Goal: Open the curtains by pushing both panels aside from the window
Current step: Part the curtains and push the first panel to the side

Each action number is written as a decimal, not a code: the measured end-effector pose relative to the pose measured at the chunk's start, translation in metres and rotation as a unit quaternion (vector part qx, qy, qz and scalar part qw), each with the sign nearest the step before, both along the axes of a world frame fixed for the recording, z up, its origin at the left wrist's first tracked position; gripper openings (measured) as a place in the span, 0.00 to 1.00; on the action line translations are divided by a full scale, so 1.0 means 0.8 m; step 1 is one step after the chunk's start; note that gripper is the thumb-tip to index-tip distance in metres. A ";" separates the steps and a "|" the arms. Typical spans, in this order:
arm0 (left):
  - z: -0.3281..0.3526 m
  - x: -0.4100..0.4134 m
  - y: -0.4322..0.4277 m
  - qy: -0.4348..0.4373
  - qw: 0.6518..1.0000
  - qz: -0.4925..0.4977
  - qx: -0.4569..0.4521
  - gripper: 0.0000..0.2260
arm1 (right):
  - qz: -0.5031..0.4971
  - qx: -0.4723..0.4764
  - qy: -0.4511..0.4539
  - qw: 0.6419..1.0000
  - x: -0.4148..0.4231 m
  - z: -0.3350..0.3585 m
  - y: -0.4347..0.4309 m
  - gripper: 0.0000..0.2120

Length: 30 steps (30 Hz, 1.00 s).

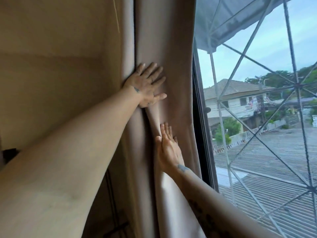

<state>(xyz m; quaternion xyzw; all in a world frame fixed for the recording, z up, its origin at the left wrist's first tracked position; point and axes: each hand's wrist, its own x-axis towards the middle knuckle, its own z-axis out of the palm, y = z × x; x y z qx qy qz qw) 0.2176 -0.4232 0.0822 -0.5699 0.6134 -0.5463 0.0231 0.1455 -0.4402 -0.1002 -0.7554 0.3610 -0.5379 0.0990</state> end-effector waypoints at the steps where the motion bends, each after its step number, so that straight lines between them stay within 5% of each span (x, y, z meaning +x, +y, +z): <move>1: 0.000 0.003 -0.003 0.003 1.000 0.008 0.001 0.31 | 0.007 0.001 0.000 1.000 0.004 0.001 -0.005 0.23; 30: -0.012 0.015 -0.016 0.024 0.999 0.005 0.030 0.31 | 0.013 0.032 0.028 0.999 0.004 -0.002 -0.025 0.23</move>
